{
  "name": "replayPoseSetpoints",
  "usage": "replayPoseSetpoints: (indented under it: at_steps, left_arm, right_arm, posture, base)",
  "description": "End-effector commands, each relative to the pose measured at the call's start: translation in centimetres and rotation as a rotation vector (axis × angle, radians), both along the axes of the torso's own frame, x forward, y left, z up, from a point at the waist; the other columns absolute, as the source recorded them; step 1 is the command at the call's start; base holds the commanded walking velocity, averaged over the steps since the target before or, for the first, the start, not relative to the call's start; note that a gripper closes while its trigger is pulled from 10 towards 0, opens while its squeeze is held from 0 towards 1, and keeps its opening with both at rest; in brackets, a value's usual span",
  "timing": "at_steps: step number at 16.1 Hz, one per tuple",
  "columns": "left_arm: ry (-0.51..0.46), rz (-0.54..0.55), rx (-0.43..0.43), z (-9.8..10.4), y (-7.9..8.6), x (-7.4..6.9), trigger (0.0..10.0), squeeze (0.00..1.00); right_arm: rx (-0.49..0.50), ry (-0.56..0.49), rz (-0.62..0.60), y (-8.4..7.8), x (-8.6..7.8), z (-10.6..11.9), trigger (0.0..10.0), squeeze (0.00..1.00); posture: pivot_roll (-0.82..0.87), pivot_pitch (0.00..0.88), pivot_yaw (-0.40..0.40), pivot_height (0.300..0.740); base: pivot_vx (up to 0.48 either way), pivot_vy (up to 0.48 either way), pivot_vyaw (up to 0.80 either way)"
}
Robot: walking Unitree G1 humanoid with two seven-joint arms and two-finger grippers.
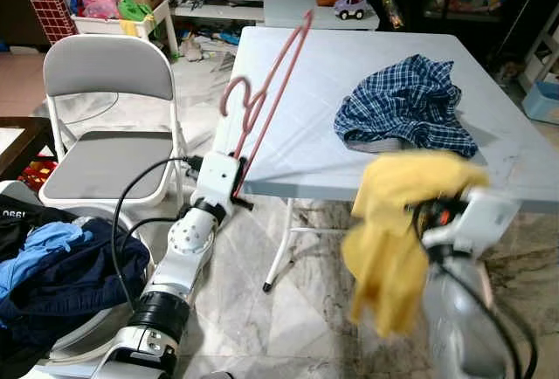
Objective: Hang hanger
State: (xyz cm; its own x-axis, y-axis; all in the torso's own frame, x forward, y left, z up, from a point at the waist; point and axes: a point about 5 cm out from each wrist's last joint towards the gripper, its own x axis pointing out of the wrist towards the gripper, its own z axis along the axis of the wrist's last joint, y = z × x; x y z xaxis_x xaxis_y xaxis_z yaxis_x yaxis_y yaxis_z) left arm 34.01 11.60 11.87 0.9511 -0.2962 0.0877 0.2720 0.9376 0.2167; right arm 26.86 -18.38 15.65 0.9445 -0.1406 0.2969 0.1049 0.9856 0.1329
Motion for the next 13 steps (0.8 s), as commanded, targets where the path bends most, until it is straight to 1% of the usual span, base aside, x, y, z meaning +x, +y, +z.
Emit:
replayPoseSetpoints:
  at_steps: [1, 2, 3, 4, 5, 6, 7, 8, 9, 11, 13]
  left_arm:
    - [-0.063, 0.001, -0.006, 1.6, -0.1, 0.3, 10.0, 0.00]
    - [-0.082, 0.008, -0.025, 2.4, -0.2, 0.5, 10.0, 0.00]
    - [-0.085, 0.008, -0.028, 2.5, -0.2, 0.6, 10.0, 0.00]
    - [-0.090, 0.001, -0.033, 2.7, -0.4, 0.6, 10.0, 0.00]
    - [-0.087, -0.003, -0.036, 2.5, -0.6, 0.4, 10.0, 0.00]
    - [-0.087, -0.004, -0.036, 2.5, -0.7, 0.4, 10.0, 0.00]
    - [-0.087, -0.006, -0.037, 2.4, -0.7, 0.3, 10.0, 0.00]
    - [-0.089, -0.008, -0.038, 2.4, -0.7, 0.2, 10.0, 0.00]
    - [-0.089, -0.006, -0.039, 2.5, -0.6, 0.1, 10.0, 0.00]
    - [-0.083, 0.010, -0.038, 2.3, -0.2, -0.1, 10.0, 0.00]
    - [-0.082, 0.019, -0.037, 2.2, 0.0, -0.2, 10.0, 0.00]
  right_arm:
    - [-0.027, -0.115, 0.023, -0.1, 0.5, 3.2, 10.0, 0.00]
    - [-0.045, -0.155, 0.045, -0.1, 1.1, 4.6, 10.0, 0.00]
    - [-0.051, -0.165, 0.054, -0.1, 1.4, 5.1, 10.0, 0.00]
    - [-0.072, -0.190, 0.063, -0.1, 2.2, 6.2, 10.0, 0.00]
    - [-0.114, -0.219, 0.088, 0.0, 3.8, 7.9, 10.0, 0.00]
    - [-0.126, -0.226, 0.094, 0.0, 4.1, 8.3, 10.0, 0.00]
    - [-0.148, -0.245, 0.106, 0.1, 4.7, 9.2, 10.0, 0.00]
    - [-0.177, -0.280, 0.119, 0.3, 5.5, 10.8, 10.0, 0.00]
    - [-0.183, -0.295, 0.122, 0.4, 5.8, 11.6, 10.0, 0.00]
    - [-0.188, -0.307, 0.132, 0.7, 6.4, 12.0, 10.0, 0.00]
    - [-0.183, -0.305, 0.144, 1.1, 6.6, 11.8, 10.0, 0.00]
  posture:
    - [0.07, 0.000, -0.072, 0.740]
    - [0.07, 0.000, -0.070, 0.740]
    - [0.07, 0.000, -0.071, 0.740]
    - [0.07, 0.000, -0.071, 0.740]
    - [0.08, 0.000, -0.075, 0.740]
    - [0.08, 0.000, -0.076, 0.740]
    - [0.08, 0.000, -0.077, 0.740]
    - [0.09, 0.000, -0.082, 0.740]
    - [0.10, 0.000, -0.090, 0.740]
    - [0.11, 0.000, -0.095, 0.740]
    - [0.12, 0.006, -0.099, 0.740]
  base:
    - [0.000, 0.000, 0.00]
    - [0.000, 0.000, 0.00]
    - [0.000, 0.000, 0.00]
    - [0.000, 0.000, 0.00]
    - [0.000, 0.000, 0.00]
    - [0.000, 0.000, 0.00]
    - [0.000, 0.000, 0.00]
    - [0.322, 0.000, 0.00]
    - [0.326, 0.000, 0.00]
    - [0.328, 0.000, 0.00]
    - [0.328, 0.000, 0.00]
